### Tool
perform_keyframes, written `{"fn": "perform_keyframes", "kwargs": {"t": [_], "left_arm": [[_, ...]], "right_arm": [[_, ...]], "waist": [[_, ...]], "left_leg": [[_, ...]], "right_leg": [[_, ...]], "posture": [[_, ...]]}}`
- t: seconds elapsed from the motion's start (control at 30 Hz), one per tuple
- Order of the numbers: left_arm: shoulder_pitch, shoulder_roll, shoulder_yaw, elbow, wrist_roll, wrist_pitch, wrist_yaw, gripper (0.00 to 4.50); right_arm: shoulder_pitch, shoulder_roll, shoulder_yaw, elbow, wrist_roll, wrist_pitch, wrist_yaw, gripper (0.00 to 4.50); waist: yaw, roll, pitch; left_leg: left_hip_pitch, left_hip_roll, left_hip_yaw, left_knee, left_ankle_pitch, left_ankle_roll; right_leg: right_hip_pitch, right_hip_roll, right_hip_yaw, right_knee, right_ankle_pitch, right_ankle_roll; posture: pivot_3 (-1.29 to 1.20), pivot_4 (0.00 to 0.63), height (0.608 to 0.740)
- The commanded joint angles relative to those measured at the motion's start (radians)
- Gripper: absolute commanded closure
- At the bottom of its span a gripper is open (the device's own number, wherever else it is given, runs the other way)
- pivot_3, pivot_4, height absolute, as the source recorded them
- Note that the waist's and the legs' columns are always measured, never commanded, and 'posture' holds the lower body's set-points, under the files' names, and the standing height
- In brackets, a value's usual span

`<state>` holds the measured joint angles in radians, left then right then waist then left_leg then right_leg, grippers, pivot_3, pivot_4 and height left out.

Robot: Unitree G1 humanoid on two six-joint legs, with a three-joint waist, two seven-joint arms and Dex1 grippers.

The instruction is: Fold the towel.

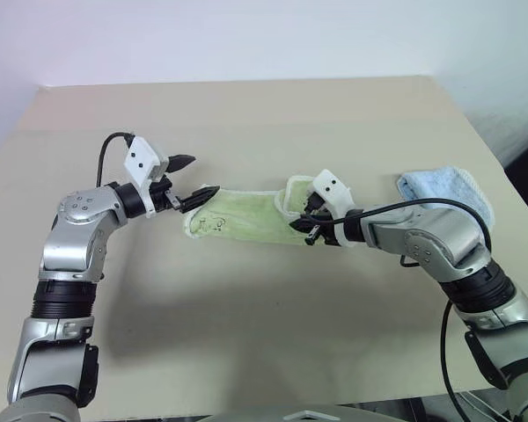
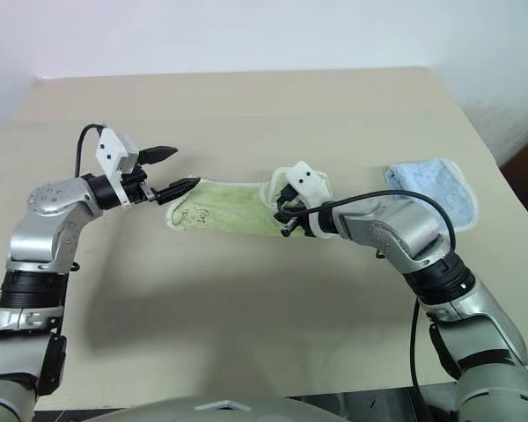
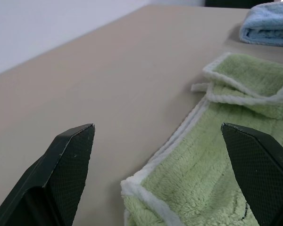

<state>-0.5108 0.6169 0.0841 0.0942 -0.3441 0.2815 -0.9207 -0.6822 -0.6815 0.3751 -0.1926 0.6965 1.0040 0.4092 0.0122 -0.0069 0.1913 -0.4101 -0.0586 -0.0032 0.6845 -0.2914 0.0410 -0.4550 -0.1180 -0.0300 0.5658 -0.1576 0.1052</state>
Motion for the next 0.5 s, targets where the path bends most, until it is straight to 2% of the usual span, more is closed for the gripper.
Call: {"fn": "perform_keyframes", "kwargs": {"t": [0.03,0.07,0.2,0.5], "left_arm": [[0.004,0.012,0.024,-0.046,-0.012,-0.007,0.005,0.0],[0.004,0.013,0.024,-0.046,-0.013,-0.007,0.006,0.0],[0.009,0.014,0.025,-0.051,-0.016,-0.001,0.008,0.0],[0.03,0.027,0.057,-0.062,-0.032,0.019,0.025,0.0]], "right_arm": [[-0.008,0.03,-0.055,-0.001,-0.05,-0.018,0.021,4.44],[-0.006,0.037,-0.064,-0.002,-0.058,-0.017,0.028,4.44],[0.008,0.059,-0.128,-0.036,-0.04,-0.003,0.07,3.54],[0.045,0.06,-0.319,-0.168,0.059,0.053,0.128,0.48]], "waist": [[-0.001,0.0,0.0],[-0.001,0.0,0.0],[0.0,0.0,0.0],[-0.001,0.0,0.0]], "left_leg": [[0.0,0.0,0.0,0.0,0.0,0.0],[0.0,0.0,0.0,0.0,0.0,-0.001],[0.0,0.0,0.0,0.0,0.001,-0.002],[0.0,0.0,0.0,0.001,0.002,-0.003]], "right_leg": [[-0.001,0.0,0.0,0.001,0.0,0.0],[-0.001,0.0,0.0,0.001,0.0,0.0],[-0.002,0.0,0.0,0.003,0.0,0.0],[-0.004,0.0,0.001,0.011,0.0,0.0]], "posture": [[0.0,0.15,0.728],[0.0,0.15,0.728],[0.0,0.15,0.728],[0.0,0.15,0.728]]}}
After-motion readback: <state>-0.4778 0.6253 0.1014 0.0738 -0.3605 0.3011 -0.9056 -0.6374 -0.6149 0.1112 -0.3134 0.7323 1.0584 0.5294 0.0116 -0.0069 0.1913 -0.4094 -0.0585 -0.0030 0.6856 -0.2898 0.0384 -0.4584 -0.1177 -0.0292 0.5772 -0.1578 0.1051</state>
